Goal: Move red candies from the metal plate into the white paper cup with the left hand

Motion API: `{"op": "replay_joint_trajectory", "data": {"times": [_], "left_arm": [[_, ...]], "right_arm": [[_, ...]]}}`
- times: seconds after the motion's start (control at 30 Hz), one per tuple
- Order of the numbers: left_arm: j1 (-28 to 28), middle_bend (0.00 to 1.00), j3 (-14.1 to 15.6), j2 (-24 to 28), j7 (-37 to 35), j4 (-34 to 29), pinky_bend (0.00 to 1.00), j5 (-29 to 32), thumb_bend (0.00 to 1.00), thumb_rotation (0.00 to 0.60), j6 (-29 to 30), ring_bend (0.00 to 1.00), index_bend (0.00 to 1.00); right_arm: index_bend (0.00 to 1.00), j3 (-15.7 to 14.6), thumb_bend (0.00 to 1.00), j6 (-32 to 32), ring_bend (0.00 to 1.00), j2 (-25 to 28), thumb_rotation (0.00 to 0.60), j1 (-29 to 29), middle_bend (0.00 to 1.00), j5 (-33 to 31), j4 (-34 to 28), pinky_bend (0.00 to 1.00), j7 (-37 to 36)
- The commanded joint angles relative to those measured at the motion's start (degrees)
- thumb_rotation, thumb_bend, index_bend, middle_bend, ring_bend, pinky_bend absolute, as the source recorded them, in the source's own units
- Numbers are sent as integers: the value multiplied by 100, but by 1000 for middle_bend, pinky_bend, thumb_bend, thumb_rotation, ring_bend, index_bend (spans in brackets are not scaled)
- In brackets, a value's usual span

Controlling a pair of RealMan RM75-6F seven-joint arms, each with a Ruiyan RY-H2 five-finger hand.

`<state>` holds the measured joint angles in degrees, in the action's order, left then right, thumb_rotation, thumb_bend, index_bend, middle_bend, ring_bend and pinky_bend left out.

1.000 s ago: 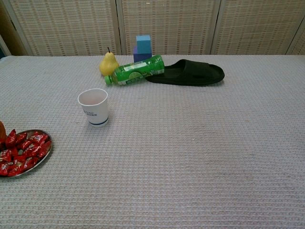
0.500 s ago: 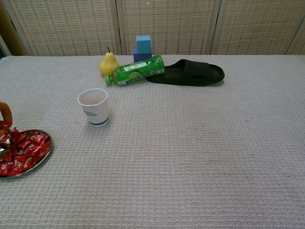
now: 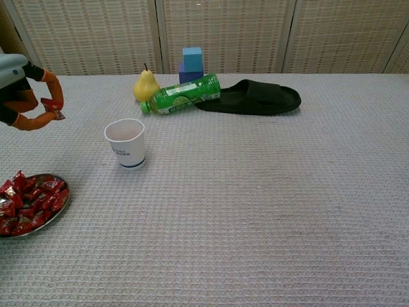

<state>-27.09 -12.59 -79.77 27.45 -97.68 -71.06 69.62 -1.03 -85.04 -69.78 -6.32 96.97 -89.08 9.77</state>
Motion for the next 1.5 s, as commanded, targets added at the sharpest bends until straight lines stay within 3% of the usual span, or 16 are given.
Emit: {"op": "replay_joint_trajectory", "data": {"times": [0.03,0.33,0.77,0.87,0.97,1.1,1.27,1.5], "left_arm": [[-268,1000,-107,-179,216,45,1000,154,524,600,-219,1000,517],[-928,1000,-286,-817,585,849,1000,713,524,600,-710,1000,510],[-1283,1000,-218,-1199,826,1252,1000,993,525,600,-737,1000,498],[-1333,1000,-181,-1255,871,1298,1000,1047,524,600,-743,1000,460],[-1353,1000,-140,-1296,895,1332,1000,1013,524,600,-667,1000,329],[-1335,1000,-87,-1274,898,1256,1000,1003,496,600,-588,1000,226],[-1287,1000,-20,-1204,893,1112,1000,957,454,600,-490,1000,203],[-596,1000,550,-328,555,29,1000,571,421,600,45,1000,220]], "right_arm": [[0,30,60,69,0,-23,600,-30,0,-75,6,0,30],[0,126,59,183,0,-30,600,-71,0,-313,25,0,29],[0,146,60,268,0,-30,600,-111,0,-420,21,0,47],[0,146,60,247,0,-23,600,-104,0,-423,18,0,41],[0,142,59,247,0,-16,600,-106,0,-426,17,0,35],[0,132,60,249,0,-16,600,-110,0,-415,19,0,38],[0,122,60,236,0,-16,600,-107,0,-401,13,0,41],[0,44,60,80,0,-36,600,-87,0,-154,37,0,-16]]}}
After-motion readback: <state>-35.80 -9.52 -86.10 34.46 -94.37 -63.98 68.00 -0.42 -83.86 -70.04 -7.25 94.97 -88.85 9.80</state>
